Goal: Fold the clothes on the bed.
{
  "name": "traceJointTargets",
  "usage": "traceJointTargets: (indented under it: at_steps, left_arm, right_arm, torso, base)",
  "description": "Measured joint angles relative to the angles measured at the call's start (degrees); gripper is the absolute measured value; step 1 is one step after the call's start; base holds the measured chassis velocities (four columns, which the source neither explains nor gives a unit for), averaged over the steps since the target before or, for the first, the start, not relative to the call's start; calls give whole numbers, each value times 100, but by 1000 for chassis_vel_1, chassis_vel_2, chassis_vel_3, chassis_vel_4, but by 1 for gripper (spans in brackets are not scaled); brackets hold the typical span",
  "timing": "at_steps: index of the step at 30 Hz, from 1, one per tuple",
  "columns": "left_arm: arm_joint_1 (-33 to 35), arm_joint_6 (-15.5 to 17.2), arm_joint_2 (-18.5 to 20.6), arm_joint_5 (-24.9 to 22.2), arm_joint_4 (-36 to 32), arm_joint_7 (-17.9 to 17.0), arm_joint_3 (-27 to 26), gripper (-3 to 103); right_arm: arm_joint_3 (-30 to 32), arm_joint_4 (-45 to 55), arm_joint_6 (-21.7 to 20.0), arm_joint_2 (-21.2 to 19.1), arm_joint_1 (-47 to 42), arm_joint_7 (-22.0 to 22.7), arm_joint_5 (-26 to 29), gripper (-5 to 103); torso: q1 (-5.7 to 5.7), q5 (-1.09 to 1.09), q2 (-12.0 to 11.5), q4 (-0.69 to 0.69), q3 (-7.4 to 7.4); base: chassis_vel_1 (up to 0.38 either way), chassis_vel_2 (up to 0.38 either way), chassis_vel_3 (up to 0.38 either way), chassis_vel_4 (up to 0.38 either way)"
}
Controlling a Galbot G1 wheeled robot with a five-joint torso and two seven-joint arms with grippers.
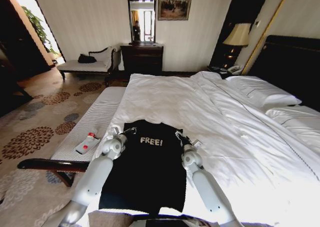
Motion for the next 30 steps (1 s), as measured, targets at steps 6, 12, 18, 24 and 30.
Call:
traceJointTargets:
  at_steps: [6, 12, 18, 24, 30]
  left_arm:
    - [1, 51, -75, -230, -81, -37, -338, 55]
    - [47, -5, -155, -164, 130, -372, -822, 72]
    - [471, -3, 198, 276, 203, -416, -1204, 93]
    - [691, 18, 147, 346, 43, -422, -1342, 100]
    - [703, 19, 135, 382, -30, -421, -1306, 100]
  right_arm:
    - [9, -226, 15, -13, 142, -140, 14, 100]
    - [39, -521, -98, -124, 259, -397, 160, 100]
    - [27, -853, -181, -295, 402, -1028, 417, 100]
    - [56, -1161, -80, -289, 620, -1543, 723, 100]
    - [58, -1420, -23, -265, 729, -1634, 737, 100]
  torso:
    - [0, 0, 0, -1, 0]
    - [0, 0, 0, -2, 0]
    - [0, -1, 0, 3, 0]
    - [0, -1, 0, 0, 0]
    - [0, 0, 0, 0, 0]
  base:
    - [0, 0, 0, 0]
    - [0, 0, 0, 0]
    - [0, 0, 0, 0]
    - [0, 0, 0, 0]
    - [0, 0, 0, 0]
